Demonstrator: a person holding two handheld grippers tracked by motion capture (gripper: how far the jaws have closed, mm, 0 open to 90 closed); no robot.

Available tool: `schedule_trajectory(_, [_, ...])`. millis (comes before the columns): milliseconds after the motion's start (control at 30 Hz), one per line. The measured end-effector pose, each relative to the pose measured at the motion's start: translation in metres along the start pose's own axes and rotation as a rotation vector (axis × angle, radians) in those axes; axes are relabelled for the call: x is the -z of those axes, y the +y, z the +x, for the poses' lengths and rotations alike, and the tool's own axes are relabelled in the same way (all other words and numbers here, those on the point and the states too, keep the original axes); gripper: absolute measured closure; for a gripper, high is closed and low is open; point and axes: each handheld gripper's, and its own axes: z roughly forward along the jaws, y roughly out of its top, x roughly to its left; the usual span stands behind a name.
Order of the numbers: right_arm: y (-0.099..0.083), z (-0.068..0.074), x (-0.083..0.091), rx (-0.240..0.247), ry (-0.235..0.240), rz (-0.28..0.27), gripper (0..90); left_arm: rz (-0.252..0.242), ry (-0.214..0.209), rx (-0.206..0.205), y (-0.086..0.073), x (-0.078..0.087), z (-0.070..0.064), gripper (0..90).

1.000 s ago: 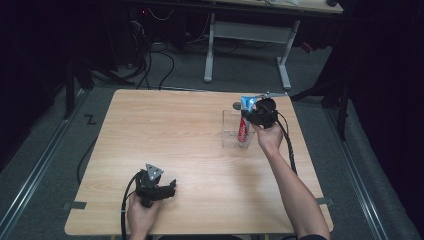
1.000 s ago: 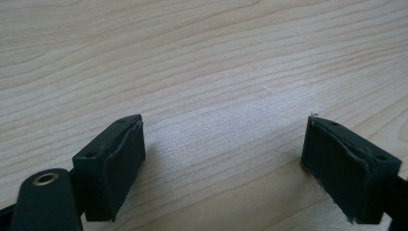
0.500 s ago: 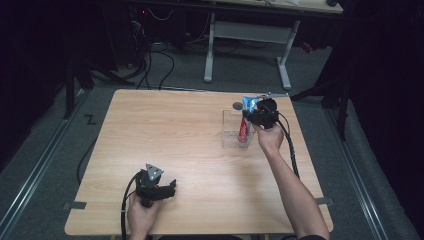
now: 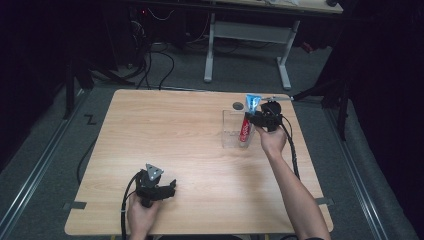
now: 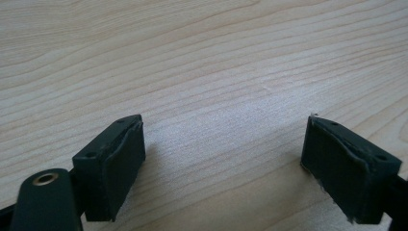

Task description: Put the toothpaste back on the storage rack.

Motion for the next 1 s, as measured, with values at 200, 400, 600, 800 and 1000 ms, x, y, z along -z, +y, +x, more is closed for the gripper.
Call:
schedule_trajectory(200, [-0.001,0.002,0.009,-0.008,-0.007,-0.023,44.4,0.000,0.001,0.000,0.000,0.000,0.000,15.6])
schedule_trajectory(400, [0.001,0.004,0.018,0.007,-0.002,-0.037,44.2,0.001,0.000,-0.001,0.000,0.000,0.000,15.6])
schedule_trajectory(600, [0.002,0.006,0.026,0.019,0.007,-0.059,44.4,0.001,0.000,-0.001,0.000,0.000,0.000,15.6])
schedule_trajectory(800, [0.003,0.006,0.043,0.029,0.022,-0.097,48.4,0.001,0.001,-0.001,0.000,0.000,0.000,15.6])
schedule_trajectory(1000, [0.004,0.010,0.060,0.040,0.076,-0.112,49.2,0.002,0.001,-0.002,0.000,0.000,0.000,15.6])
